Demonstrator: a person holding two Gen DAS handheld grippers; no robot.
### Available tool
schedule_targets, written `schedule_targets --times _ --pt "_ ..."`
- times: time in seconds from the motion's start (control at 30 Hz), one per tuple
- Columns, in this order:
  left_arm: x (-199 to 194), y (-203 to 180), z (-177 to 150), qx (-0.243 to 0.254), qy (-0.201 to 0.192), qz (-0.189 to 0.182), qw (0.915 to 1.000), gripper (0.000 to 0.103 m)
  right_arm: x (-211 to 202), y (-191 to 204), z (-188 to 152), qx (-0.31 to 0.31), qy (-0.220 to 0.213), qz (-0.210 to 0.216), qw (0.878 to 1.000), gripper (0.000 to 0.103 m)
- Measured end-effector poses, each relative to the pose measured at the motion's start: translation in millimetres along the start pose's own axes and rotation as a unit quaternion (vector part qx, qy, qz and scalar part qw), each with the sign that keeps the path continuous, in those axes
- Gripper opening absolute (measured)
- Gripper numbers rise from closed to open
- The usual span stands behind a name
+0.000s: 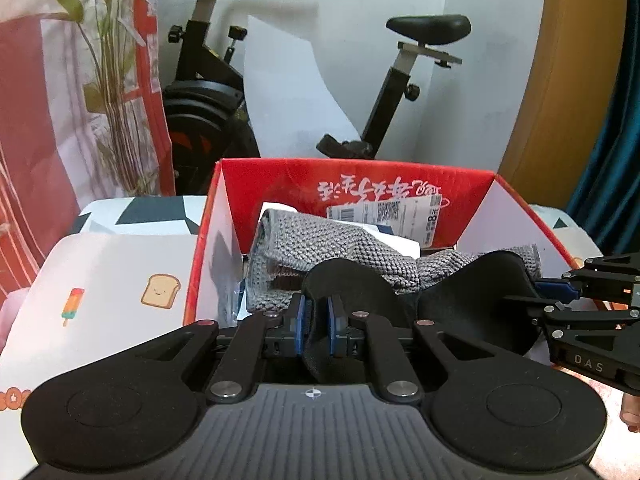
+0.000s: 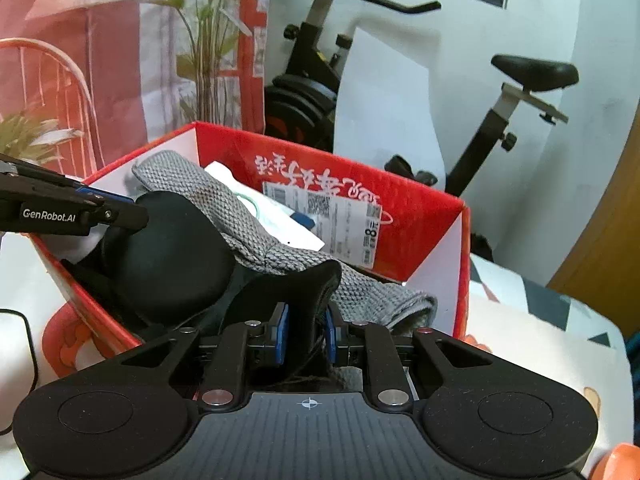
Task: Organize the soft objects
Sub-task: 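Lower the eye mask into the red box and open both grippers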
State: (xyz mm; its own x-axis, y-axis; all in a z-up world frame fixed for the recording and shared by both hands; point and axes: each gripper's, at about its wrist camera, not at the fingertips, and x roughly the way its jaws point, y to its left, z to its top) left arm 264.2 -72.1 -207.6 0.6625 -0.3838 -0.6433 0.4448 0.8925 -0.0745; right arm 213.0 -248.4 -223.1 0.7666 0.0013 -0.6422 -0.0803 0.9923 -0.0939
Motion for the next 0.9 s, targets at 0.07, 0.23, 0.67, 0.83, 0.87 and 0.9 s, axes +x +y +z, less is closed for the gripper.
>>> schedule_targets --times 0.07,0.23,0.67,0.83,0.87,0.9 --pt "1.7 -1.6 0.3 0.003 0.003 -0.001 1.0 0.013 2.3 0.0 0.5 0.005 0.003 0.003 1.0 0.017" --pt "5.8 -5.7 0.1 0.01 0.01 0.001 0.9999 0.013 4.8 -0.3 2.8 0.008 0.006 0.009 1.0 0.017" --pt "-16.9 -3.0 4.0 0.012 -0.021 -0.002 0.9997 0.045 -12.1 -11.4 -3.2 0.017 -0.027 -0.02 0.999 0.053" --pt "-44.4 -9.2 -4.9 0.002 -0.053 0.0 0.9986 0.045 -44.5 -22.1 -11.9 0.022 -0.077 -0.027 0.996 0.061" --pt "-50.7 -11.1 -9.3 -0.003 -0.059 0.0 0.9982 0.045 -51.4 -25.4 -13.7 0.025 -0.085 -0.027 0.996 0.061" --pt "-55.1 -12.4 -12.6 -0.007 -0.063 0.001 0.998 0.045 -58.6 -28.3 -16.6 0.028 -0.092 -0.029 0.995 0.061"
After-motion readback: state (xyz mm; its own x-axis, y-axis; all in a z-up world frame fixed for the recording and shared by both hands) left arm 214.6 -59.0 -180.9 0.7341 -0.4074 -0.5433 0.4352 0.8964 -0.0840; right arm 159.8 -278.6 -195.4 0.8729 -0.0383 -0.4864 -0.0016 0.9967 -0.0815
